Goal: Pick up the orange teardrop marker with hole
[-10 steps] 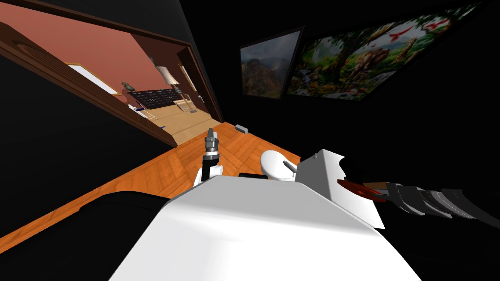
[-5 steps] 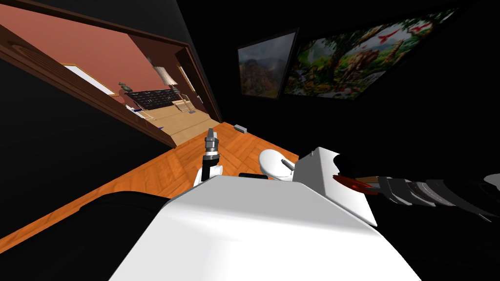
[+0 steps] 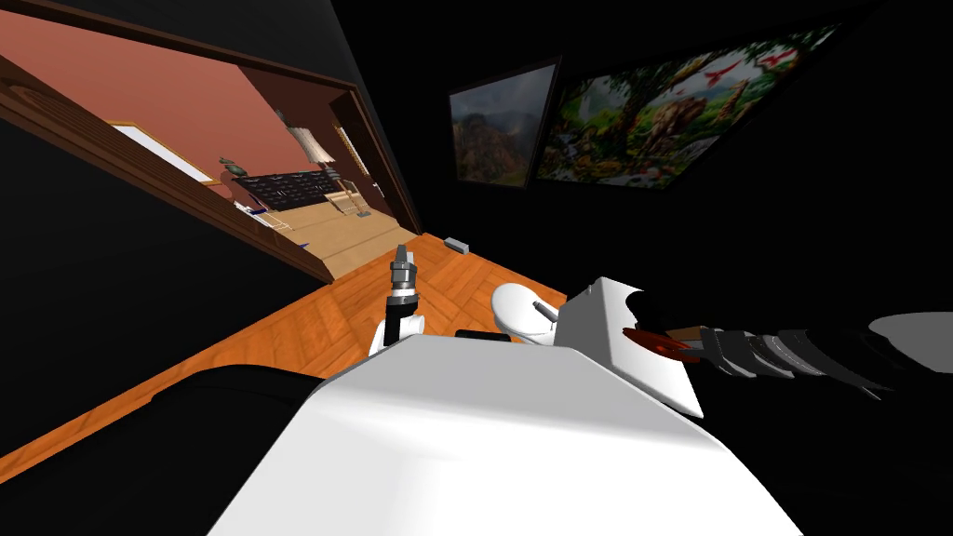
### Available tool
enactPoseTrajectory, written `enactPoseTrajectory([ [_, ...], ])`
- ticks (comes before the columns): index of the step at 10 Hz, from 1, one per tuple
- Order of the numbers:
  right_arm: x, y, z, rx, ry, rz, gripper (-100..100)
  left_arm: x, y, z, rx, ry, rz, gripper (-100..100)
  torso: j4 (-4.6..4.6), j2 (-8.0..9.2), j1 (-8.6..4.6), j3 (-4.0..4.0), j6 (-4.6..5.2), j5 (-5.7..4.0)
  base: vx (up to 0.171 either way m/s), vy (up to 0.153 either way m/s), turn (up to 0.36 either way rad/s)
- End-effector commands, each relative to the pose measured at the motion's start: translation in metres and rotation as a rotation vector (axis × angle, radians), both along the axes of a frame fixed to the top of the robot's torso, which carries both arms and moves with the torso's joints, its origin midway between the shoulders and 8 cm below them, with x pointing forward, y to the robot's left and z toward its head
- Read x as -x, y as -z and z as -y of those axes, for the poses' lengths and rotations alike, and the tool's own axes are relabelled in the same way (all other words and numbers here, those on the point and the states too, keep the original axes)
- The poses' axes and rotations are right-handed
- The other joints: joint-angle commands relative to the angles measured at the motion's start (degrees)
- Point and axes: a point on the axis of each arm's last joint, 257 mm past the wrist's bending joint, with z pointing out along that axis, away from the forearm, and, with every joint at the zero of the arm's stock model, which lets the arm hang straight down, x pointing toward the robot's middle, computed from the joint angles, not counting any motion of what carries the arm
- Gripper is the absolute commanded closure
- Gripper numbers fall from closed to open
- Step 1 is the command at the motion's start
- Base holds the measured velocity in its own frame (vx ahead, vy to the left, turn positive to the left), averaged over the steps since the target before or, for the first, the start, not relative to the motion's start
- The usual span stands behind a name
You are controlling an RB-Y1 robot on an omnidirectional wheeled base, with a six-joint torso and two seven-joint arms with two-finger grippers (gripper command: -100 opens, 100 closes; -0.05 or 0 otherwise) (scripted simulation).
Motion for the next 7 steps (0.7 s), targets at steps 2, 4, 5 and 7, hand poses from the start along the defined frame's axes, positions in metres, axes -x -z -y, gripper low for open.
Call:
enactPoseTrajectory([
  [2,-0.007,0.003,-0.016,-0.021,-0.015,-0.002,100,0.0,0.0,0.0,0.0,0.0,0.0,0,0.0,0.02,0.01,0.01,-0.03,-0.04,-0.028,-0.026,-0.014],
  [4,-0.015,0.001,-0.026,-0.021,-0.008,-0.005,100,0.0,0.0,0.0,0.0,0.0,0.0,0,0.0,0.02,0.02,0.01,0.02,0.02,-0.035,-0.037,-0.047],
  [5,-0.015,0.003,-0.032,-0.032,-0.018,-0.008,100,0.0,0.0,0.0,0.0,0.0,0.0,0,0.0,0.04,0.02,0.02,0.0,-0.02,-0.022,-0.018,0.005],
  [7,-0.014,0.002,-0.028,-0.025,-0.011,-0.005,0,0.0,0.0,0.0,0.0,0.0,0.0,0,-0.02,-0.05,0.11,-0.03,-0.02,0.01,-0.004,-0.002,0.003],
])
